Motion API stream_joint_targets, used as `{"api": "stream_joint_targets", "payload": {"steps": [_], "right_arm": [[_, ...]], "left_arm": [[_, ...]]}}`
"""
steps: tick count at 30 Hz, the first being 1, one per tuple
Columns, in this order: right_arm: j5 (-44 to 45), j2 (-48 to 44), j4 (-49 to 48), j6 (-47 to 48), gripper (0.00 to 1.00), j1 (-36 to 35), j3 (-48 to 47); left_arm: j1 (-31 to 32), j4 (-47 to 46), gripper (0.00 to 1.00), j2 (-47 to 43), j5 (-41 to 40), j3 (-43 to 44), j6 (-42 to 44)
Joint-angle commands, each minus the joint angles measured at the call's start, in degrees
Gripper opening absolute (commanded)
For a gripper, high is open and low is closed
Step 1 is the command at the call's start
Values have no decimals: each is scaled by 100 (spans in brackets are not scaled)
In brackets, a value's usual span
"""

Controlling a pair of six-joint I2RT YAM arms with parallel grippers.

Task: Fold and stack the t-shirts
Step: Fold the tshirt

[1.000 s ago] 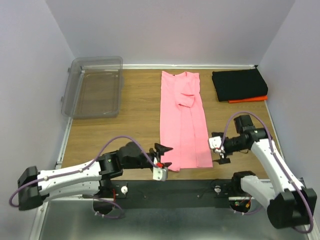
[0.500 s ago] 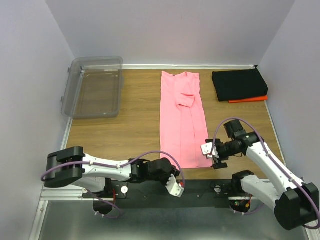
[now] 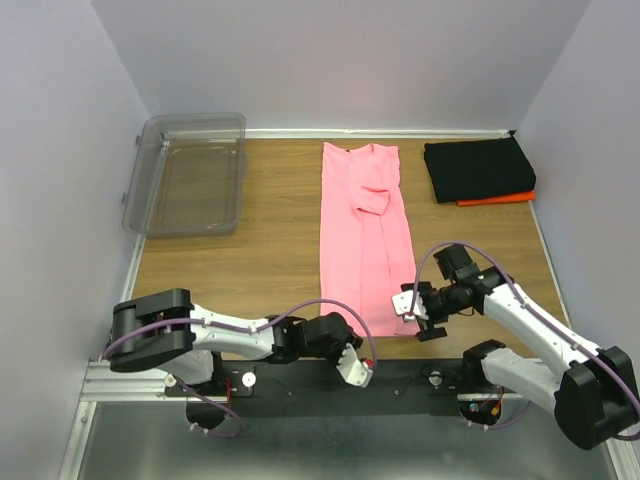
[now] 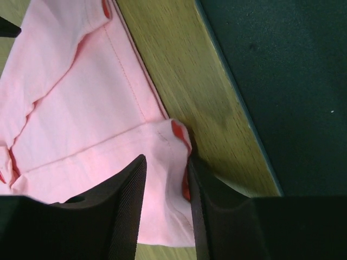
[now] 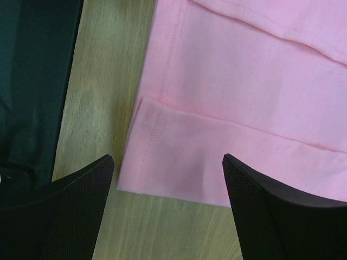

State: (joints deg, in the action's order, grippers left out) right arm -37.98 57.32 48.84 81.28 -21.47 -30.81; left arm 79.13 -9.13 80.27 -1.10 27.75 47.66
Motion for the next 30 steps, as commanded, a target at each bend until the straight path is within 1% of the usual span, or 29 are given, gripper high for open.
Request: {"api": "stream_joint_targets", "payload": {"steps": [1, 2, 3, 5, 6, 7, 8, 10, 12, 17, 21, 25, 29, 30], "right_arm": [[238, 51, -550, -392, 88, -286, 206], [273, 51, -621, -437, 88, -313, 268], [343, 69, -673, -472, 87, -348, 294], [413, 104, -718, -490, 86, -366, 338], [449, 121, -779, -516, 85, -392, 365], [475, 130, -832, -551, 84, -410, 391], [545, 156, -876, -569, 83, -436, 452], [651, 148, -981, -613, 82, -524, 497], [686, 104, -982, -630, 81, -568, 514], [730, -115, -815, -595, 78, -911, 602], [1151, -37, -928, -771, 71, -1210, 690], [1398, 375, -1096, -1051, 52, -1385, 664], [1512, 692, -1113, -1272, 37, -1473, 523], [1547, 745, -1122, -1316, 35, -1474, 480]], "left_arm": [[-30, 78, 40, 357, -215, -59, 7], [-38, 95, 35, 454, -224, -24, -2], [-30, 104, 27, 481, -224, -15, -2], [-38, 148, 21, 533, -224, 29, -29], [-38, 165, 15, 534, -224, 29, -29], [-38, 192, 12, 525, -206, 55, -37], [-38, 244, 6, 490, -180, 81, -63], [-30, 306, 2, 437, -145, 99, -64], [-38, 367, 0, 341, -118, 108, -73], [-38, 403, 0, 86, -83, 12, -55], [-38, 394, 0, 6, -48, 3, -55], [-38, 412, 0, 68, 22, 46, -46], [-38, 350, 0, 112, 75, 55, -55], [-38, 341, 0, 120, 75, 64, -64]]}}
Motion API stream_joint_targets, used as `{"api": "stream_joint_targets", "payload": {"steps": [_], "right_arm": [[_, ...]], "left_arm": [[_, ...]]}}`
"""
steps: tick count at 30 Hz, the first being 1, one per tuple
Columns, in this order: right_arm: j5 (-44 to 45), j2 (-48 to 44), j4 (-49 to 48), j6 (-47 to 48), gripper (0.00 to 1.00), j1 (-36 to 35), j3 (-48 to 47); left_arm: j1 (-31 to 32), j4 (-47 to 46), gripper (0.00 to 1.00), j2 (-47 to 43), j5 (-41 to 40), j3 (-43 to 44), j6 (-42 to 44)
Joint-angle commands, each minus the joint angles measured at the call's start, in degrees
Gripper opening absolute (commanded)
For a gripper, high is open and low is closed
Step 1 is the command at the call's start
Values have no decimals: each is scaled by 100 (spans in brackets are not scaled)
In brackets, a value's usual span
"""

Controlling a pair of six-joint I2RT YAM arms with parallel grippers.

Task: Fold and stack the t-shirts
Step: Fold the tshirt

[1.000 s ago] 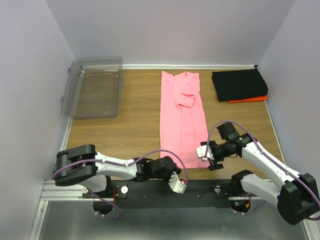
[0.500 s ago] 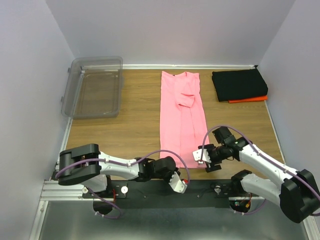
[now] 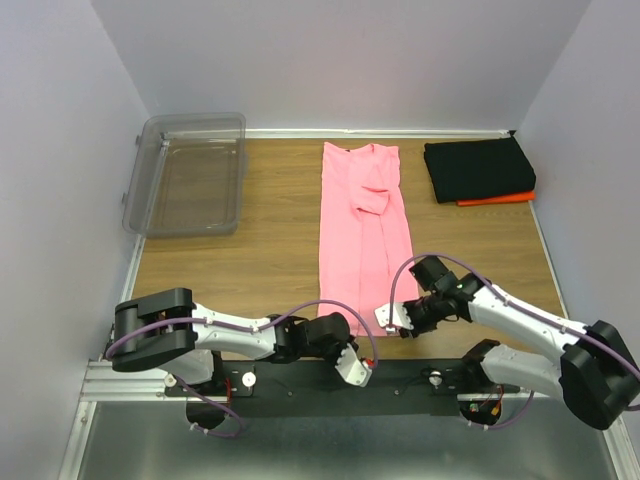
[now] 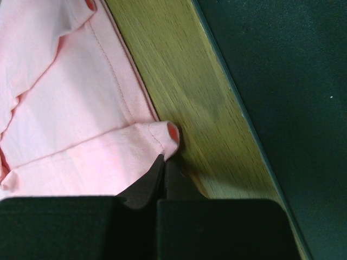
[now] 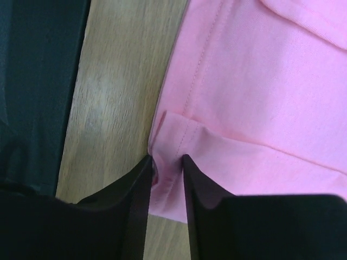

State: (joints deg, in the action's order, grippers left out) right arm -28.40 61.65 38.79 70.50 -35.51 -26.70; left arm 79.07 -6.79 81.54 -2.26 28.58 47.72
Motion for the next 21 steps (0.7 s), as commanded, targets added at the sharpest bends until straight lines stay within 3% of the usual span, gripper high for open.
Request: {"api": "stream_joint_targets", "payload": {"steps": [1, 3, 6, 10, 15, 21], "right_arm": [[616, 348, -134, -317, 31, -88, 60], [678, 436, -161, -457, 15, -97, 24], [696, 453, -170, -633, 1, -97, -2], [459, 225, 199, -1038, 1, -97, -545], [318, 250, 323, -1126, 1, -9, -1222], [-138, 1655, 314, -1056, 0, 1334, -2731]], "left_arm": [[-32, 81, 0, -24, 191, -28, -79], [-32, 20, 0, -50, 356, -63, -88], [-40, -68, 0, -164, 428, -124, -88], [-373, -104, 0, -628, 858, -159, 34], [-1513, -77, 0, -1026, 1657, 59, 421], [-2693, 142, 0, -289, 2159, 1051, 1150]]}}
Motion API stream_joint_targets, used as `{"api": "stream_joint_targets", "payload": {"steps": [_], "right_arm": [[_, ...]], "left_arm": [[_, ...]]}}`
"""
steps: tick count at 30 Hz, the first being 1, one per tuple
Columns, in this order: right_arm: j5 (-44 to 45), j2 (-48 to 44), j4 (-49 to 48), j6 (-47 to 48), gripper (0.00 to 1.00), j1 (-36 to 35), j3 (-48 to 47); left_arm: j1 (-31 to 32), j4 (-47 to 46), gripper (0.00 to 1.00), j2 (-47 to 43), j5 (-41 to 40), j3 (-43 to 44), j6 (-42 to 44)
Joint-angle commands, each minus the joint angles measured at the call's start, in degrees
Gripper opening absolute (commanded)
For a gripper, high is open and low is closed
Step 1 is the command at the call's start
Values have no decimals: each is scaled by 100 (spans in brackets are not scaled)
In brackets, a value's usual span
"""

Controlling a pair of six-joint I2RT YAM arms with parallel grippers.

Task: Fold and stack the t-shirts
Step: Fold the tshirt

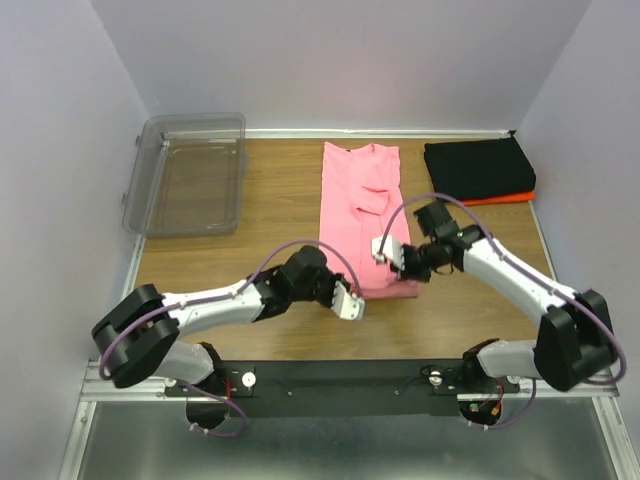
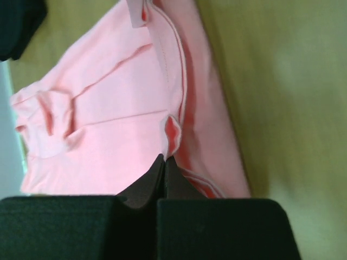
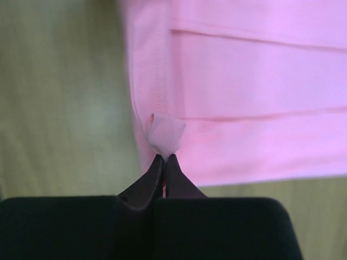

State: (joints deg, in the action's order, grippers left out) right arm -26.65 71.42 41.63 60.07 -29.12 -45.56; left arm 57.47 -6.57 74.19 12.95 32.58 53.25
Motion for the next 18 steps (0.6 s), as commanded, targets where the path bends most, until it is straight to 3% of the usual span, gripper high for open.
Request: {"api": "stream_joint_targets", "payload": {"steps": [1, 7, 18], "right_arm": [[-331, 872, 21, 13, 1, 889, -1041], [-261, 2443, -75, -188, 1, 1699, -2778], [-217, 4336, -155, -558, 1, 1735, -4645]], "left_arm": [[-788, 155, 0, 586, 760, 801, 685], [-1772, 594, 0, 1903, 1059, 2189, 1309], [-2442, 1307, 0, 3672, 1175, 4502, 1749]]}}
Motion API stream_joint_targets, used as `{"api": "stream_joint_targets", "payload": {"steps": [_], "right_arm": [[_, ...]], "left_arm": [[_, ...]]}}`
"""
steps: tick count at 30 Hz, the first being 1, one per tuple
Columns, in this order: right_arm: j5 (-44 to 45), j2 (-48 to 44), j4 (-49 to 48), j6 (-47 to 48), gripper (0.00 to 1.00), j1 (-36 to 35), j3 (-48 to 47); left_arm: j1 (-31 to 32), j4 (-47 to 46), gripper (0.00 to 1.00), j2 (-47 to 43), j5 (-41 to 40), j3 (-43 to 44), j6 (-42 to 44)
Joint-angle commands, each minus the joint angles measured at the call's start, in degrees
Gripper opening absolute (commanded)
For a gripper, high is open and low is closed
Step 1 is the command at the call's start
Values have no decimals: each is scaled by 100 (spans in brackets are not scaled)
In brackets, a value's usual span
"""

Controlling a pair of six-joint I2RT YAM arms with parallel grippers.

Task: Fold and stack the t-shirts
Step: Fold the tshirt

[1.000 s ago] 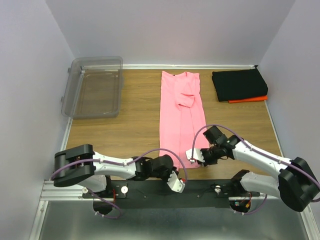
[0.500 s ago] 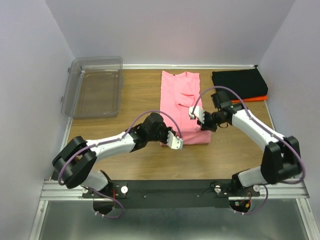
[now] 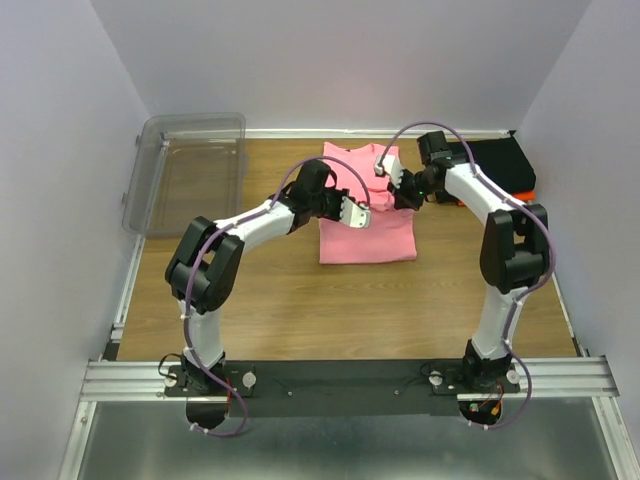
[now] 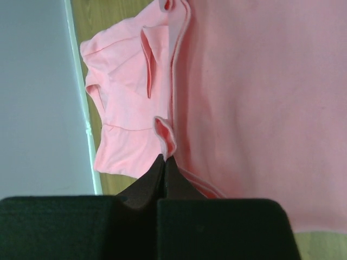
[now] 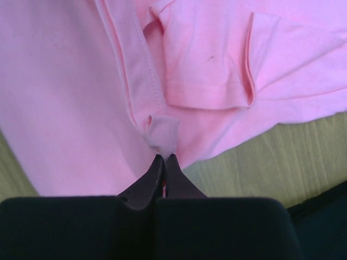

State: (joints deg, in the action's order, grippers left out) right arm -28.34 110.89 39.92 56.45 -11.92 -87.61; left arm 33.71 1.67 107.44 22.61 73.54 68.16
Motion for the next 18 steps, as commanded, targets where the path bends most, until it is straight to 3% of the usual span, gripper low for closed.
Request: {"api": "stream_joint_targets", "payload": {"steps": [1, 10, 18], "right_arm": [[-58, 476, 7, -248, 1, 23, -528], [74, 1004, -11, -476, 1, 15, -1275], [267, 1110, -11, -547, 1, 15, -1337]], "left_arm": [[-119, 553, 0, 479, 200, 477, 277], [-339, 624, 0, 813, 209, 837, 409], [-357, 624, 0, 1016, 244, 1127, 365]]}}
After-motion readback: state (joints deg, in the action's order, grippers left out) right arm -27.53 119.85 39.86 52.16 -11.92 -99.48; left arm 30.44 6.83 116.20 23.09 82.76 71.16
